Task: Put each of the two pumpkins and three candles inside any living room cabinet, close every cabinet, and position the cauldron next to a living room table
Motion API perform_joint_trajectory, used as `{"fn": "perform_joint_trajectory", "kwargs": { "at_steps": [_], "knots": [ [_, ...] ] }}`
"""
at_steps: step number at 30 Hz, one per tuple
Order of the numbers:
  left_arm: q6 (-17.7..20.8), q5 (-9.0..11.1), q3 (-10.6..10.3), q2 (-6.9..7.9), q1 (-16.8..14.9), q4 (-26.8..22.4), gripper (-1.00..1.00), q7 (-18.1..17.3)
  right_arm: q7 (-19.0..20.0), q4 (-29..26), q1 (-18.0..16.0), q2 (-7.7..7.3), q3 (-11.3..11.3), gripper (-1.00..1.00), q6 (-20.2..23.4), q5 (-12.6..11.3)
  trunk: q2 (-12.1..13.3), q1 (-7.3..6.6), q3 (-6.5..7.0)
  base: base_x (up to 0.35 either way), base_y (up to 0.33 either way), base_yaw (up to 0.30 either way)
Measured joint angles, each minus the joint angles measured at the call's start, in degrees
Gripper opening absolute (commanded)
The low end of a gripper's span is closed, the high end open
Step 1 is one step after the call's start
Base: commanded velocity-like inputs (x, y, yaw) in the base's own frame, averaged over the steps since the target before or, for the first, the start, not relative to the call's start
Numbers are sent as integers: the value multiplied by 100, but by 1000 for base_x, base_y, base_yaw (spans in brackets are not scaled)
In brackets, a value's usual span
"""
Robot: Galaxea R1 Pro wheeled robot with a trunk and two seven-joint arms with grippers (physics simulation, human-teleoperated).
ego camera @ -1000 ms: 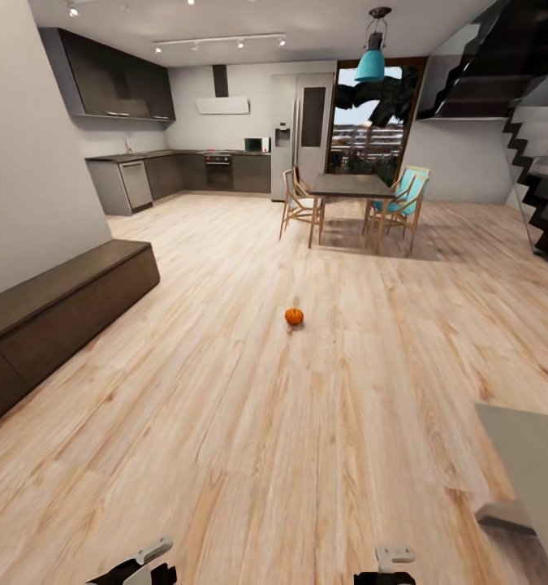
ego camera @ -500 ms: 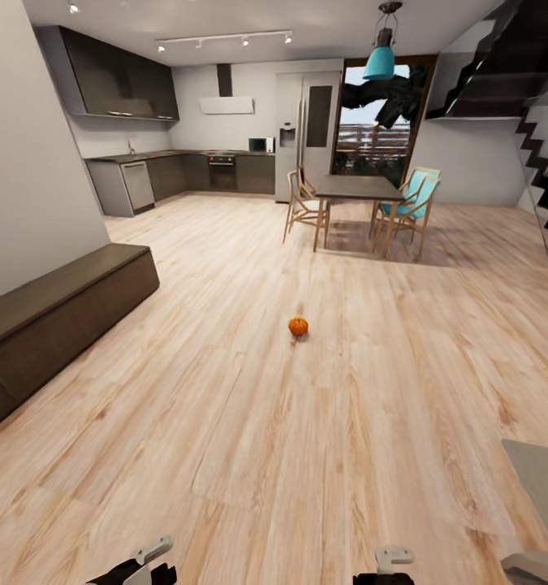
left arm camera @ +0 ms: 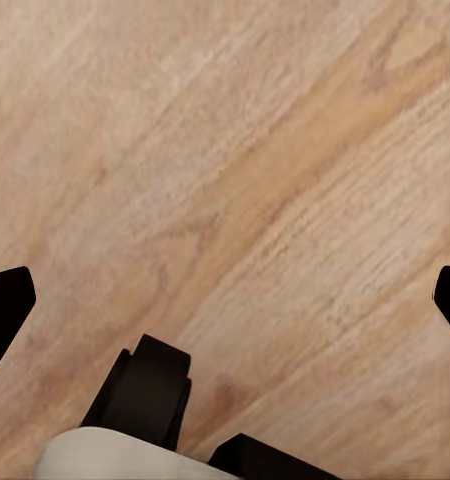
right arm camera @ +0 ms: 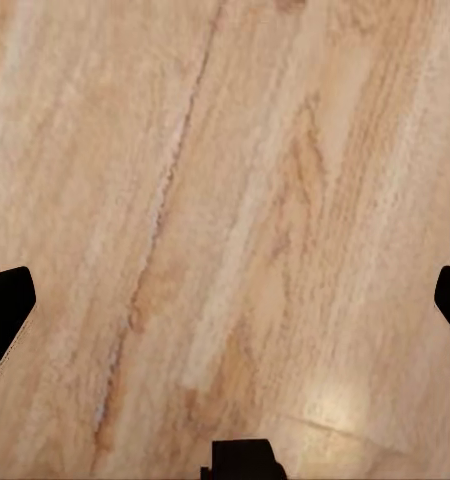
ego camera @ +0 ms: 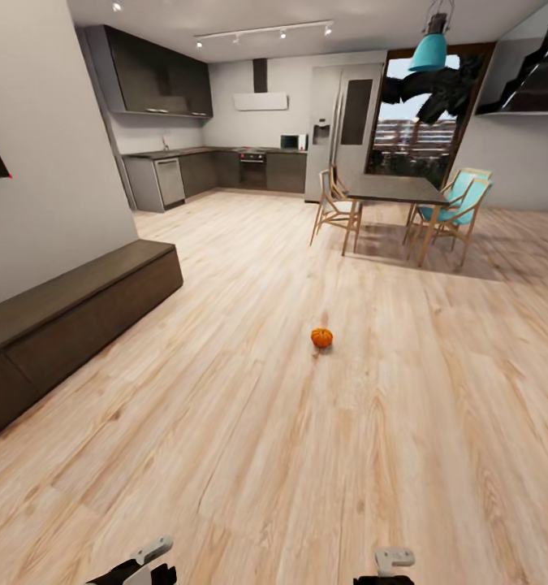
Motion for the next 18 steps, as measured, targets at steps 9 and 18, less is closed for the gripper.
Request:
{"fn": "perform_joint_trajectory", "kwargs": {
  "at_steps": [9, 18],
  "knots": [
    [0, -1, 0, 0, -2, 1, 100, 0, 0, 0, 0, 4, 0, 100, 0, 0, 0, 0, -63, 274, -106, 188],
    [0, 0, 0, 0, 0, 0, 100, 0, 0, -2, 0, 2, 0, 100, 0, 11, 0, 0, -113, 245, -169, 155]
  ]
}}
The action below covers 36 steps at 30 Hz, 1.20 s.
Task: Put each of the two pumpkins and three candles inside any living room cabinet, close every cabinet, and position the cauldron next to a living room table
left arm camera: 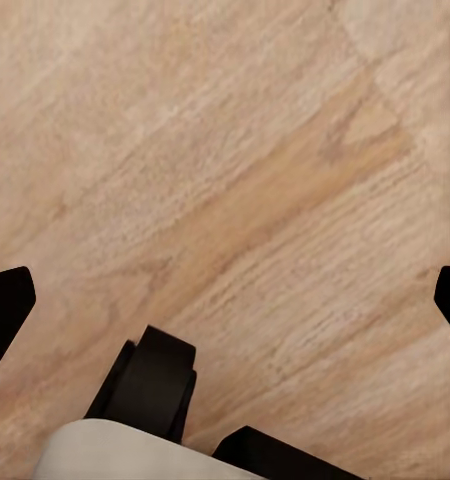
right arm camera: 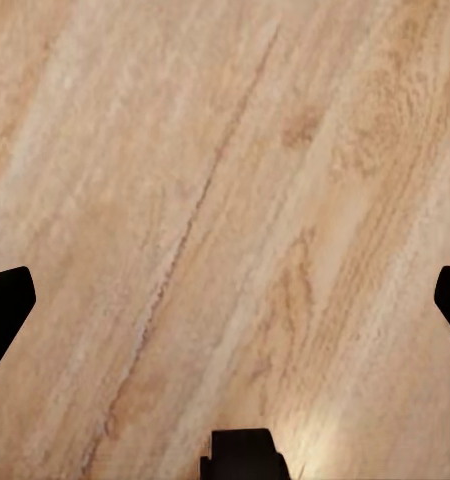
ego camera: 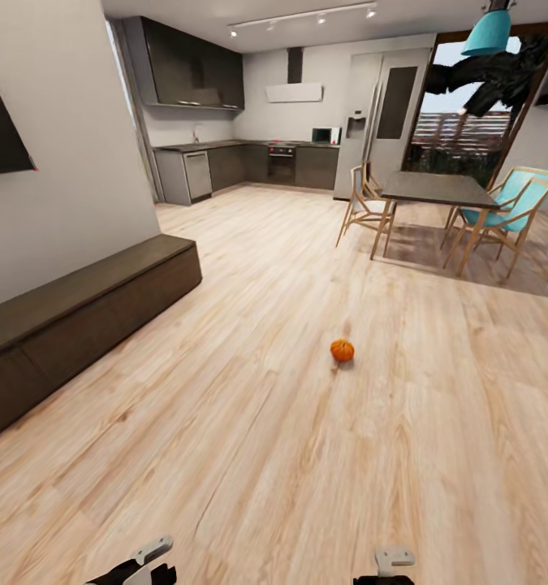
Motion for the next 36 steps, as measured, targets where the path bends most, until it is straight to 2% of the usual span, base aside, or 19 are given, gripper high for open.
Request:
{"fn": "perform_joint_trajectory", "kwargs": {
  "at_steps": [13, 36],
  "knots": [
    [0, -8, 0, 0, -1, 2, 100, 0, 0, 1, 0, 6, 0, 100, 0, 6, 0, 0, -1, 233, -195, 70],
    [0, -8, 0, 0, 1, 3, 100, 0, 0, 2, 0, 7, 0, 100, 0, -2, 0, 0, -1, 255, -211, 277]
  ]
}}
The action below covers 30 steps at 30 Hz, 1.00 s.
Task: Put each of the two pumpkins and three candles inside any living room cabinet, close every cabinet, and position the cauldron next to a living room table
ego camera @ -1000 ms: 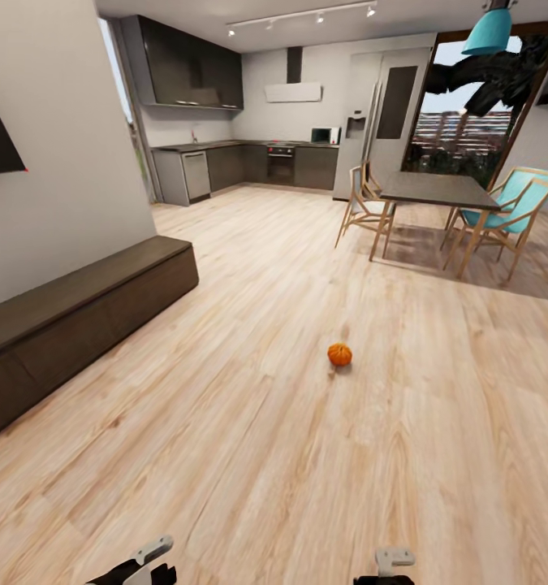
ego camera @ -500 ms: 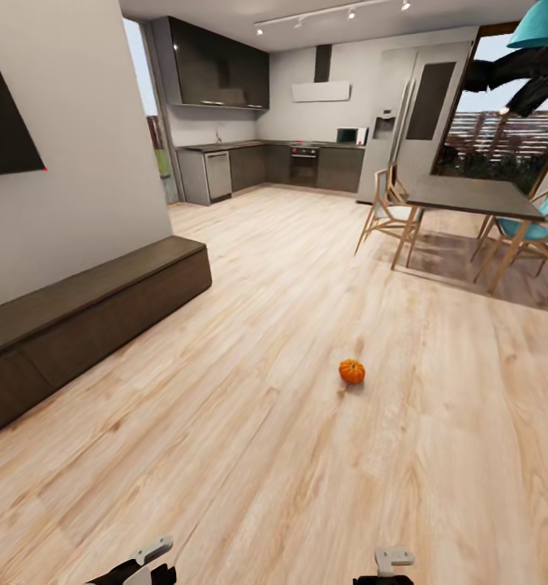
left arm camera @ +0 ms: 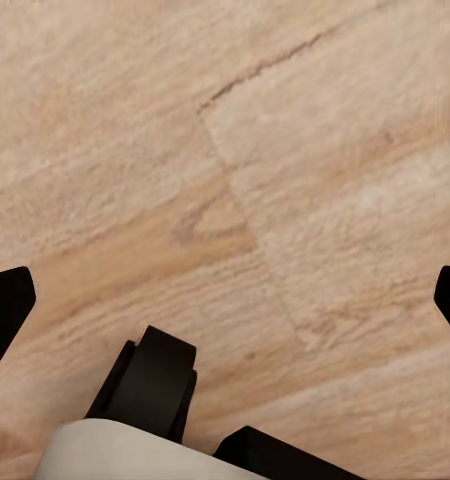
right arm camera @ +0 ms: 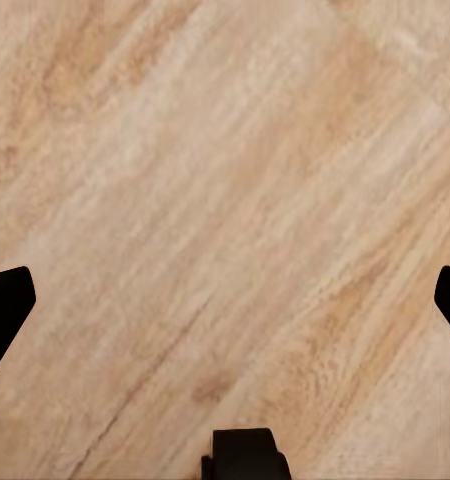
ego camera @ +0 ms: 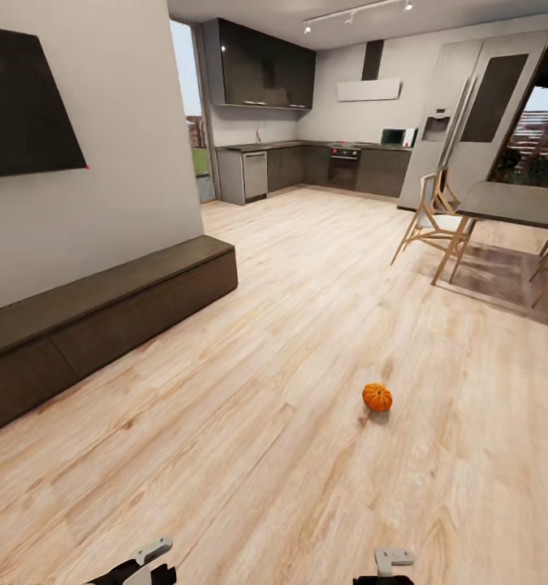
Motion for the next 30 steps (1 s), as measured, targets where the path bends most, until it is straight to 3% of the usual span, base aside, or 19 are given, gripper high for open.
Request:
{"fn": "perform_joint_trajectory", "kwargs": {
  "at_steps": [30],
  "knots": [
    [0, 0, 0, 0, 0, 0, 100, 0, 0, -1, 35, 3, 0, 100, 0, 9, 0, 0, 0, 256, -208, 285]
  ]
}}
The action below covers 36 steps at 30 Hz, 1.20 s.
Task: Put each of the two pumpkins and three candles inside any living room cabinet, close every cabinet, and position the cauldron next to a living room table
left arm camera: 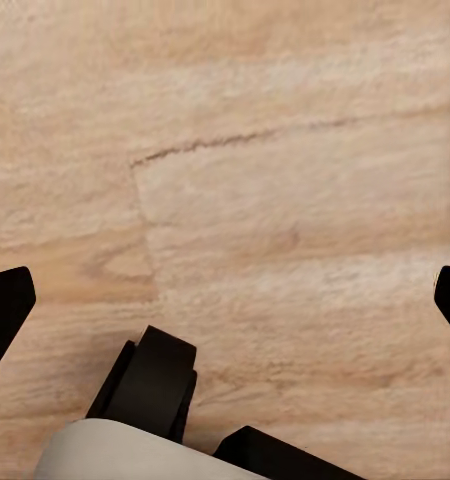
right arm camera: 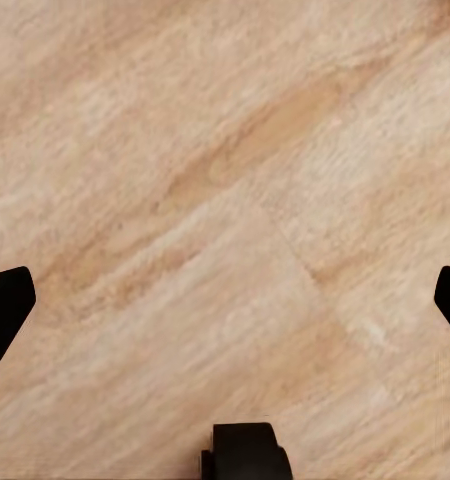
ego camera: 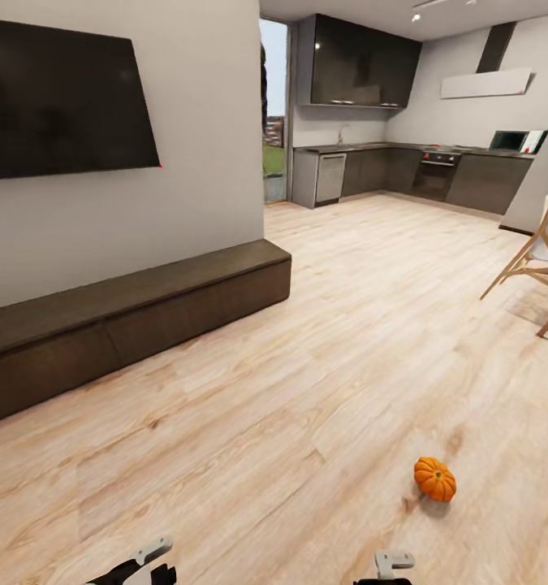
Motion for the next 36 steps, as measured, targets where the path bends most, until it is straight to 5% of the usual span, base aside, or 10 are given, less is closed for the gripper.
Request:
{"fn": "perform_joint_trajectory", "kwargs": {
  "at_steps": [36],
  "knots": [
    [0, 0, 0, 0, 0, 0, 100, 0, 0, 1, 0, 3, 0, 100, 0, 0, 0, 0, 0, 205, -179, 285]
  ]
}}
